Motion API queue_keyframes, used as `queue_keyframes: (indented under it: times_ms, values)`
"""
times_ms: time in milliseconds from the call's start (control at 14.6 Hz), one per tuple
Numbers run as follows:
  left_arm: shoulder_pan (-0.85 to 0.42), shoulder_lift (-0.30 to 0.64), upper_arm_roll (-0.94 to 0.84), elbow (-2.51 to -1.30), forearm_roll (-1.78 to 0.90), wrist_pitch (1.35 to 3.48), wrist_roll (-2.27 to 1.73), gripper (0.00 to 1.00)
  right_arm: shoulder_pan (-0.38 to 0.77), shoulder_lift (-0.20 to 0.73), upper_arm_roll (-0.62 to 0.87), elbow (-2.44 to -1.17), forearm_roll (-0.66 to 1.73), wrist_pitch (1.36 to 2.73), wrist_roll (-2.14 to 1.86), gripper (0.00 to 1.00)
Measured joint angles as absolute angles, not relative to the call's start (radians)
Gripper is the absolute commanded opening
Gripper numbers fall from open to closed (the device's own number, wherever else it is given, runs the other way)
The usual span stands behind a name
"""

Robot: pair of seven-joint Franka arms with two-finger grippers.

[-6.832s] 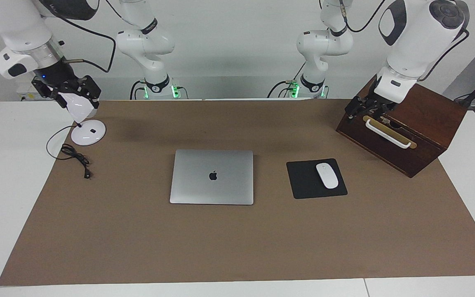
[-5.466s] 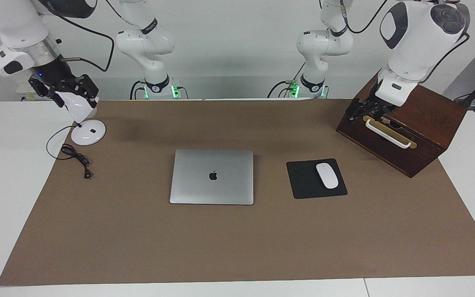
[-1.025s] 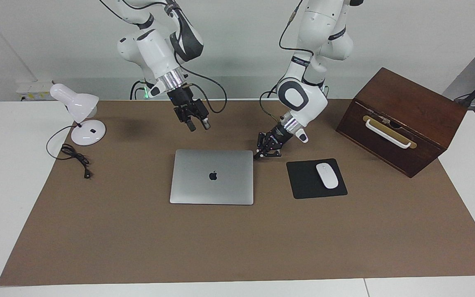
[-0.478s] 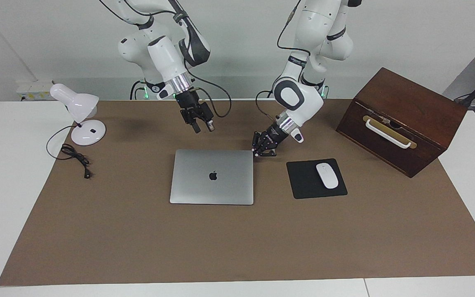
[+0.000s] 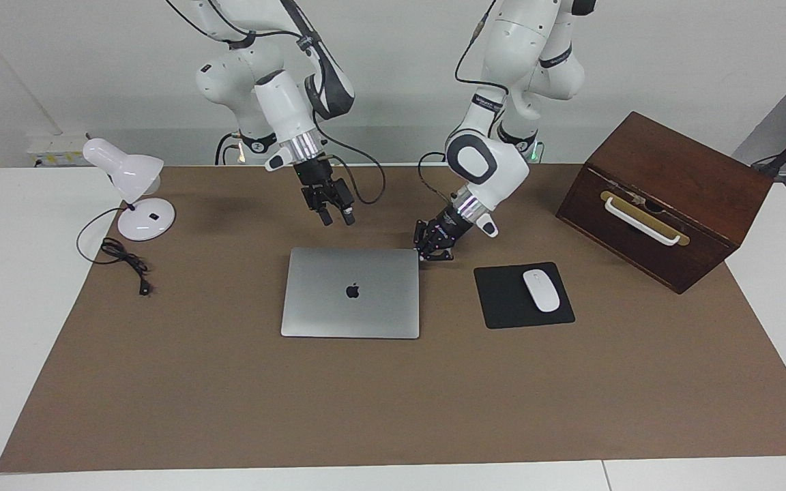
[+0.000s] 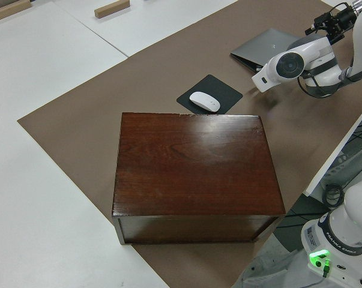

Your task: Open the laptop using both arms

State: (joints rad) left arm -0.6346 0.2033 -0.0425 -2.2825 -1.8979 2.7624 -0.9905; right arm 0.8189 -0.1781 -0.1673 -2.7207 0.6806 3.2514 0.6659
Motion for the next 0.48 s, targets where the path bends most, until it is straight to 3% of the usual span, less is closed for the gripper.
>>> queue_keyframes:
  times_ms: [478]
  values:
    - [-0.636, 0.212, -0.043, -2.280, -1.898, 2.764, -0.977, 0.00, 0.819, -0.122, -0.168, -2.699, 0.681, 3.268, 0.666, 1.00]
